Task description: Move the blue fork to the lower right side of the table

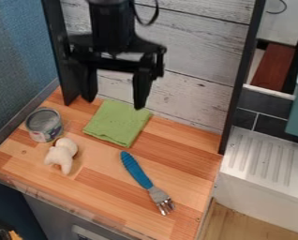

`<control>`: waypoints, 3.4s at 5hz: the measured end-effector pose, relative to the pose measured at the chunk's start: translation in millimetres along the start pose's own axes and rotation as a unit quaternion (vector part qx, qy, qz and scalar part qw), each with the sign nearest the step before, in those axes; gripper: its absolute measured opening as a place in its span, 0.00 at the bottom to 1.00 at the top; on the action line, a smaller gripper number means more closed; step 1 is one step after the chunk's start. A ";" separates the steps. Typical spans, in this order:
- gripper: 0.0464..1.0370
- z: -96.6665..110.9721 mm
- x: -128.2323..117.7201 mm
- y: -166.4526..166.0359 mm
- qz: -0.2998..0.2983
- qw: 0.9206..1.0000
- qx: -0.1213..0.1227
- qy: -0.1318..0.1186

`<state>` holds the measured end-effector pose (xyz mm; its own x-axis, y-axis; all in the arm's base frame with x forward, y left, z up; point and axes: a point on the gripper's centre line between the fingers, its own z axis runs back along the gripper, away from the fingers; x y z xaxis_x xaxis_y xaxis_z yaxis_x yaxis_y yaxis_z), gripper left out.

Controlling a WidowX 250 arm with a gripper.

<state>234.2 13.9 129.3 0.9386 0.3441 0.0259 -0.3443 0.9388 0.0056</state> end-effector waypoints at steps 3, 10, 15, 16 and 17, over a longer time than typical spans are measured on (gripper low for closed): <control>0.96 -77.7 18.8 -2.3 0.118 0.992 -0.030 -0.013; 0.96 -218.4 56.7 -8.3 0.311 0.947 0.069 -0.035; 0.31 -226.6 53.2 -4.2 0.293 0.953 0.079 -0.008; 0.31 -205.9 53.7 3.6 0.301 0.952 0.057 0.001; 0.31 -181.7 56.6 2.6 0.262 0.964 0.037 0.000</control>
<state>290.5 38.5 -51.0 0.6357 0.7707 0.0451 -0.7717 0.6329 0.0624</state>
